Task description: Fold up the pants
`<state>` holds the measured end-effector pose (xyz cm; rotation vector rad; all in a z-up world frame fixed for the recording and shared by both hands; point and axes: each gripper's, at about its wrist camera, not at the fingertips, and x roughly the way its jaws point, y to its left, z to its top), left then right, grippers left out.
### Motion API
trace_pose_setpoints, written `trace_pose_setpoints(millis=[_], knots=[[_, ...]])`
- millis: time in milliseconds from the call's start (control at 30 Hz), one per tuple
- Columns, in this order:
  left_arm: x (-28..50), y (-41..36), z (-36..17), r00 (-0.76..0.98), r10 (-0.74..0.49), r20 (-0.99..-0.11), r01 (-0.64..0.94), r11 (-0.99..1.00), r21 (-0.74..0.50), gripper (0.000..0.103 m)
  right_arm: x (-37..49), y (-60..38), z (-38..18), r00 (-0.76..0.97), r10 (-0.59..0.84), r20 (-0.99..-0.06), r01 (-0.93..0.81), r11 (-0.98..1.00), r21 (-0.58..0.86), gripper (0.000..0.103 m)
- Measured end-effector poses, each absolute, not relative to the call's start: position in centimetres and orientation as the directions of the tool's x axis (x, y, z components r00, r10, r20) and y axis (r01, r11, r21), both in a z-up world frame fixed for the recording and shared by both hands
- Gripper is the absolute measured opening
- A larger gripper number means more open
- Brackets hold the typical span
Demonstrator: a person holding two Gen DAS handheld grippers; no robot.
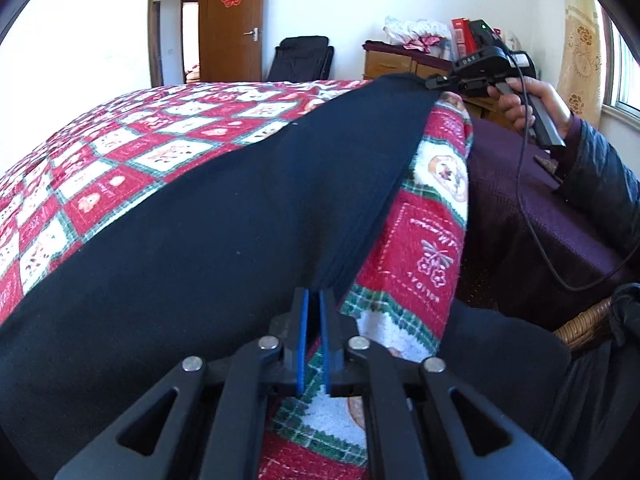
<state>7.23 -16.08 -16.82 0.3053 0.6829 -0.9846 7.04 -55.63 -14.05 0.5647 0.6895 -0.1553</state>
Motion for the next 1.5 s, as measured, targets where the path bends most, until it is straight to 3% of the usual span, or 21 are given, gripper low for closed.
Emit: trace_pose_setpoints(millis=[67,100,167,233,267,333,433,567,667,800,933,1067,1133,1233,1367,1500], knots=[[7.1,-15.9,-16.5,0.369,-0.668,-0.646,0.846,0.529,-0.064,0.010,6.7,-55.8,-13.6,0.765,0.027,-0.643,0.334,0.837,0.433,0.011],[7.0,-15.7,-16.3,0.377,-0.667,-0.642,0.845,0.532,-0.058,0.012,6.5,-55.7,-13.0,0.760,-0.016,-0.650,0.360,0.843,0.400,0.025],[6.7,-15.2,-16.0,0.389,-0.671,-0.632,0.841,0.538,-0.053,0.021,5.5,-55.0,-11.1,0.756,-0.179,-0.629,0.440,0.851,0.287,0.044],[6.3,-14.5,-15.6,0.411,-0.676,-0.611,0.837,0.546,-0.042,0.033,4.7,-53.9,-9.4,0.799,-0.201,-0.566,0.414,0.867,0.277,0.044],[6.1,-14.2,-15.4,0.428,-0.675,-0.601,0.831,0.556,-0.033,0.044,4.7,-53.3,-8.9,0.826,-0.161,-0.540,0.369,0.879,0.302,0.044],[6.1,-13.4,-15.0,0.458,-0.674,-0.580,0.815,0.579,-0.030,0.055,5.0,-52.3,-8.4,0.867,-0.072,-0.494,0.275,0.895,0.352,0.044],[6.9,-12.4,-15.0,0.482,-0.657,-0.579,0.788,0.615,-0.042,0.055,7.5,-51.0,-9.2,0.871,0.089,-0.483,0.148,0.889,0.433,0.045],[8.4,-11.2,-16.0,0.492,-0.624,-0.607,0.743,0.665,-0.081,0.055,11.2,-52.1,-13.0,0.776,0.048,-0.629,0.286,0.862,0.419,0.045],[9.0,-10.5,-16.7,0.505,-0.597,-0.623,0.718,0.692,-0.081,0.055,11.0,-53.7,-14.4,0.788,0.079,-0.611,0.288,0.830,0.478,0.044],[8.9,-8.6,-16.1,0.561,-0.570,-0.600,0.686,0.726,-0.048,0.059,10.1,-51.6,-12.3,0.792,-0.012,-0.610,0.315,0.864,0.392,0.045],[9.4,-5.2,-15.9,0.621,-0.512,-0.593,0.619,0.785,-0.030,0.066,10.6,-46.7,-11.3,0.800,0.123,-0.587,0.148,0.908,0.392,0.048],[10.1,-2.6,-17.3,0.637,-0.437,-0.635,0.556,0.831,-0.014,0.067,12.6,-39.9,-14.2,0.686,0.244,-0.686,0.007,0.940,0.341,0.048],[9.7,-1.4,-17.0,0.647,-0.438,-0.624,0.553,0.833,-0.011,0.067,13.4,-37.8,-16.4,0.621,0.217,-0.753,0.023,0.956,0.294,0.048],[9.0,1.1,-15.7,0.699,-0.407,-0.588,0.520,0.854,0.028,0.067,13.0,-36.0,-16.4,0.647,0.134,-0.751,0.005,0.984,0.181,0.048],[9.5,7.4,-14.1,0.792,-0.287,-0.538,0.368,0.929,0.047,0.067,12.5,-36.5,-16.0,0.660,0.186,-0.728,-0.001,0.969,0.247,0.048],[10.1,14.5,-13.6,0.840,-0.120,-0.529,0.152,0.988,0.018,0.068,12.8,-35.8,-16.5,0.661,0.161,-0.733,0.002,0.976,0.216,0.048]])
